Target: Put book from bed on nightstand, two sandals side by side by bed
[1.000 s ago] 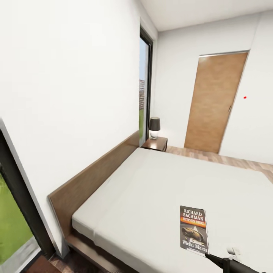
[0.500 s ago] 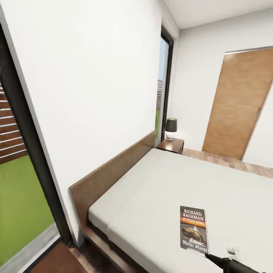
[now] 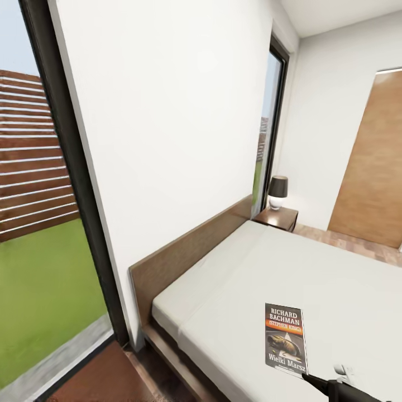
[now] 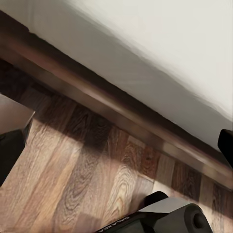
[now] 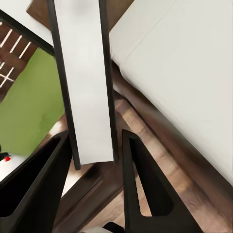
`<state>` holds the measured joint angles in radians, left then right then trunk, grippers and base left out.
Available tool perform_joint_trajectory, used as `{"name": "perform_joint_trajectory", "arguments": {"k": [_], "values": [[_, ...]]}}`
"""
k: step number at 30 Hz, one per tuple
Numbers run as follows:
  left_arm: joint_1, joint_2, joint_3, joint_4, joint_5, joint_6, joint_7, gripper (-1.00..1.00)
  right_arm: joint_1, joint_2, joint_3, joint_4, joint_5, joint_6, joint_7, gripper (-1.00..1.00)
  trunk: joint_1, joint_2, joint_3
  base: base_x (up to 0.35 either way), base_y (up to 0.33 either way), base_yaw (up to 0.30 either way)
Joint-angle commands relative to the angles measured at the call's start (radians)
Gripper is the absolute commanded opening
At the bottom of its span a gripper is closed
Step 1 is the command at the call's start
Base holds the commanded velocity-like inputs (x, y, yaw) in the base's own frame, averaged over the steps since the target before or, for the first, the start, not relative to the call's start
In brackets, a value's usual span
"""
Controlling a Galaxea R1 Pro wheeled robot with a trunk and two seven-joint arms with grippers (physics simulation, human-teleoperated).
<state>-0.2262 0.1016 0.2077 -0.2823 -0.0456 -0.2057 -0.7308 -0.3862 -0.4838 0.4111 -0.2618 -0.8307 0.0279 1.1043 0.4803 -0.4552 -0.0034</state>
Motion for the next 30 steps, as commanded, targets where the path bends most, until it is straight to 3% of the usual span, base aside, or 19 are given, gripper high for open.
{"name": "perform_joint_trajectory", "arguments": {"k": [1, 30], "values": [[-0.001, 0.0, 0.006, 0.002, -0.005, -0.004, -0.004, 1.0, 0.0, -0.001, 0.005, -0.001, -0.011, 0.003, 0.002, -1.0, 0.0, -0.001, 0.0, 0.0, 0.0, 0.292], [-0.001, -0.001, 0.006, 0.002, -0.006, -0.004, -0.004, 1.0, 0.0, -0.001, 0.005, -0.001, -0.011, 0.003, 0.001, -1.0, 0.0, -0.001, 0.0, 0.0, 0.0, 0.292]]}}
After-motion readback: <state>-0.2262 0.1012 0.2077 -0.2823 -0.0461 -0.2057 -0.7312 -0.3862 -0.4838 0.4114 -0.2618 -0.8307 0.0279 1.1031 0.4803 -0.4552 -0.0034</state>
